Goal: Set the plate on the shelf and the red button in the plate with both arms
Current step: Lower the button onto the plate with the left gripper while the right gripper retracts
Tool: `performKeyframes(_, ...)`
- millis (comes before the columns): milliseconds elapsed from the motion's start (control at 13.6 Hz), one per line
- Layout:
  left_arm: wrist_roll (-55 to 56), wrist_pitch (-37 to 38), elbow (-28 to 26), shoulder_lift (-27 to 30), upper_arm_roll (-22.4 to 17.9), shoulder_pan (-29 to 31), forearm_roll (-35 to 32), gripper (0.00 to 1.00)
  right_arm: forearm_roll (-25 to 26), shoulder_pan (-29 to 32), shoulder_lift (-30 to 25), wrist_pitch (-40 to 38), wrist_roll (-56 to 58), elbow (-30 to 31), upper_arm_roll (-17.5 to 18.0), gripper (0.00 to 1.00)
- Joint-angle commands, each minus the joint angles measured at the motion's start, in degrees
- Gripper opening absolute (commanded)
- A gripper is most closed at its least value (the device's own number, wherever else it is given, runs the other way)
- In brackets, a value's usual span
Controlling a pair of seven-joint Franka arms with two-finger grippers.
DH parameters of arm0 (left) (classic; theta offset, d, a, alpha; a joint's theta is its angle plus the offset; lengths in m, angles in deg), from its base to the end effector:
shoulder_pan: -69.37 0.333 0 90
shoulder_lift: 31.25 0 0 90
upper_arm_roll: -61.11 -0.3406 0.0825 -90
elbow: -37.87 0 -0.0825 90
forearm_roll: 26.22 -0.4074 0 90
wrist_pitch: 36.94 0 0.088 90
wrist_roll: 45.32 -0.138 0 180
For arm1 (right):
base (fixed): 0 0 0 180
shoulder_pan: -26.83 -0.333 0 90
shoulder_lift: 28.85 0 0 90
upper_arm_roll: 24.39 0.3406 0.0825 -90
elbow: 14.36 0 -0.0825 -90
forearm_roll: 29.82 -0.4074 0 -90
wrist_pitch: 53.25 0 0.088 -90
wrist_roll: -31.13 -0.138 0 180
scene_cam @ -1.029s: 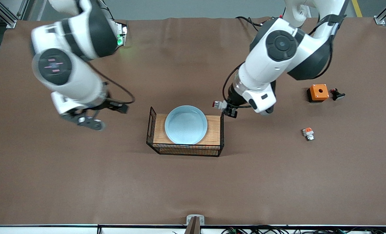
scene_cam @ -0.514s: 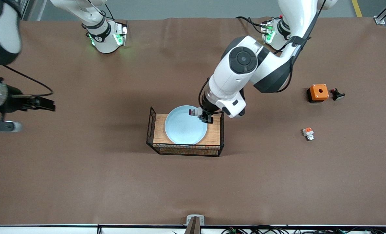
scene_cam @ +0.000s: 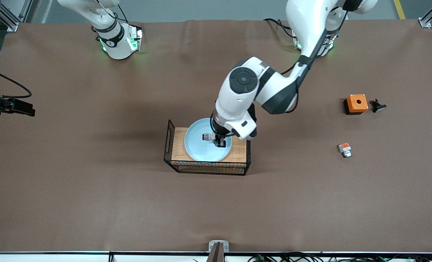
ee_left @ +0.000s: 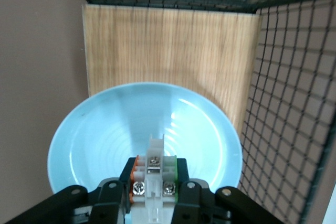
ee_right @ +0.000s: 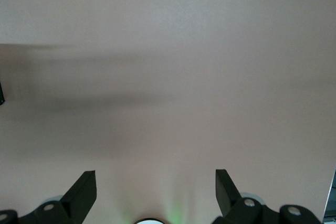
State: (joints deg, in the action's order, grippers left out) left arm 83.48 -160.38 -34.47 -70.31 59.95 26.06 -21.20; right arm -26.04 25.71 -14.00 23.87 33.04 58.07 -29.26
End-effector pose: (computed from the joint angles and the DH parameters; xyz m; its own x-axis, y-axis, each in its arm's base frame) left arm 0.5888 -0.5461 0.3573 0.0344 0.9824 -0.1835 0.9929 -0.0126 0.1185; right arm 0.6306 -0.0441 0.5925 0.9830 -0.0469 -0.1775 -0.0328 -0.9961 0.0817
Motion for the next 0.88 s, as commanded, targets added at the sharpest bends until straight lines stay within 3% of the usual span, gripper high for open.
performKeyframes(0, 1.2, -1.7, 2.4, -2.1, -2.4, -2.2, -0.8, 0.21, 0.4, 1.1, -1.0, 0.1, 0.6, 0.9, 1.0, 1.0)
performKeyframes(441, 1.1, -2.7, 2.3, -4.0, -2.7, -2.4, -0.9, 0.21, -0.5, 1.1, -1.3, -3.2, 0.1, -2.2, 0.9, 1.0)
performKeyframes(588, 1.1, -2.7, 2.3, -4.0, -2.7, -2.4, -1.0, 0.21, -1.0, 0.8, -1.3, -8.4, -1.5, -2.2, 1.6, 1.0)
performKeyframes(808, 0.7, -2.7, 2.3, -4.0, -2.7, -2.4, -1.0, 0.28, -1.7, 0.5, -3.6, -8.6, -6.7, -0.3, 1.4, 1.0)
